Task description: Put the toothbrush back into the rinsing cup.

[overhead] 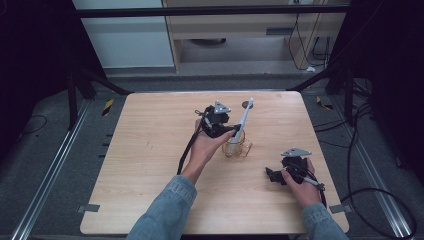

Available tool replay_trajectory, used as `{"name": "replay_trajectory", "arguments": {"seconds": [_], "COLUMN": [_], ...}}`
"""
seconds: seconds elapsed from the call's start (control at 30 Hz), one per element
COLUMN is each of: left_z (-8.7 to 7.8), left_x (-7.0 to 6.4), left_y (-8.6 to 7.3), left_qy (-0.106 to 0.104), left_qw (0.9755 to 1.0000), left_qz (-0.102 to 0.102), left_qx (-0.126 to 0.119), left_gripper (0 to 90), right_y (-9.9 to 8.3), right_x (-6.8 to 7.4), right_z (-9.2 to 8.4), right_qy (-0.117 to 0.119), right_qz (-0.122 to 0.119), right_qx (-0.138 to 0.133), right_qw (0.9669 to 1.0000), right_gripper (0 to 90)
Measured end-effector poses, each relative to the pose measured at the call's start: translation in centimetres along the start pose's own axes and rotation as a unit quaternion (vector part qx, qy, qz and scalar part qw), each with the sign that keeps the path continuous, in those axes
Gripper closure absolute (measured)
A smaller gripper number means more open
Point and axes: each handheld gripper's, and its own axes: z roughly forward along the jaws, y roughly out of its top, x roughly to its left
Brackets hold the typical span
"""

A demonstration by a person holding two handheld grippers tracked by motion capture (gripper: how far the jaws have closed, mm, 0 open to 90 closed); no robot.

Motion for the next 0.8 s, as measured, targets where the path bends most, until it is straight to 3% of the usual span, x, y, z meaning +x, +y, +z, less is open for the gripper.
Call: {"name": "replay_trajectory", "arguments": {"seconds": [0.53, 0.8], "left_z": [-2.0, -2.4], "left_x": [-0.5, -0.5], "left_y": [0.6, 0.4], "left_qy": [-0.013, -0.017], "left_qw": [0.9997, 0.9991], "left_qz": [0.018, 0.032], "left_qx": [0.004, 0.023], "left_gripper": [22.4, 15.0], "right_y": [0.0, 0.0], "right_x": [0.0, 0.0], "right_z": [0.0, 0.0], "right_qy": [0.000, 0.000], "right_qz": [0.000, 0.000], "right_qx": [0.000, 0.000], "right_qw": [1.0000, 1.0000], "right_gripper": [0.3, 0.3]}}
